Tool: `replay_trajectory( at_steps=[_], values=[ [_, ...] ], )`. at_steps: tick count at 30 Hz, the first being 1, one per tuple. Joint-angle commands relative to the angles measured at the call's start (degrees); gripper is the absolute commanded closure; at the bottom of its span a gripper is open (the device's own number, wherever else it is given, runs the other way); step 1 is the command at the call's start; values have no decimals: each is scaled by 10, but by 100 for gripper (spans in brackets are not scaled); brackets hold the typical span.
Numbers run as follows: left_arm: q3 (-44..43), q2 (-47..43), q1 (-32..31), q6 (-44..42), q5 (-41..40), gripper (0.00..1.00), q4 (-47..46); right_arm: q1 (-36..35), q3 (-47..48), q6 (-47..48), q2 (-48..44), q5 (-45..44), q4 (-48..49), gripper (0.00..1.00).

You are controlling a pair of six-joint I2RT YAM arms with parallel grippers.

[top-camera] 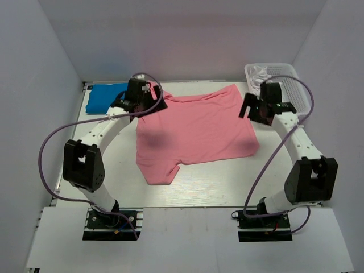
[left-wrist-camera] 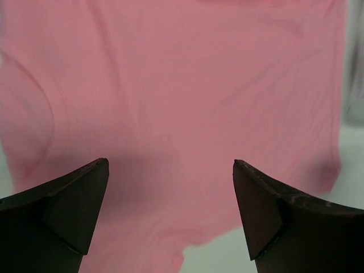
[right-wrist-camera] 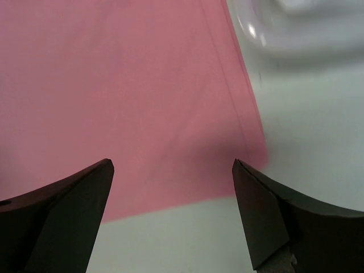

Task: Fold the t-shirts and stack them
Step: Flatten out the tshirt

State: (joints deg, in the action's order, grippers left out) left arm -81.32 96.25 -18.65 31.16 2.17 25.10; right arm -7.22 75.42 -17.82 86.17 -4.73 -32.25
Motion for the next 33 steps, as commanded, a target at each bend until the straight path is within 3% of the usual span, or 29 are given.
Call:
replay_trajectory(
  at_steps=[1, 5, 8, 14, 24, 28, 33],
  values=[
    [90, -32, -9, 30, 76, 0, 24, 25, -84, -57, -76, 24, -26, 10],
    [141, -31, -21, 44, 129, 0, -23, 54, -207, -60, -90, 62, 15, 10],
    [141, -12, -27, 44, 121, 0, -17, 92, -248, -59, -80, 114, 101, 10],
    [141, 12, -32, 25, 104, 0, -17, 134, -279, -68, -22, 144, 131, 15],
    [181, 42, -32, 36, 78, 0, -28, 153, -287, -71, 46, 173, 178, 44],
    [193, 58, -32, 44, 52, 0, -34, 156, -263, -64, 50, 125, 152, 96],
    [208, 58, -27, 50, 22, 0, -34, 153, -211, -69, 37, 65, 54, 99]
  ],
)
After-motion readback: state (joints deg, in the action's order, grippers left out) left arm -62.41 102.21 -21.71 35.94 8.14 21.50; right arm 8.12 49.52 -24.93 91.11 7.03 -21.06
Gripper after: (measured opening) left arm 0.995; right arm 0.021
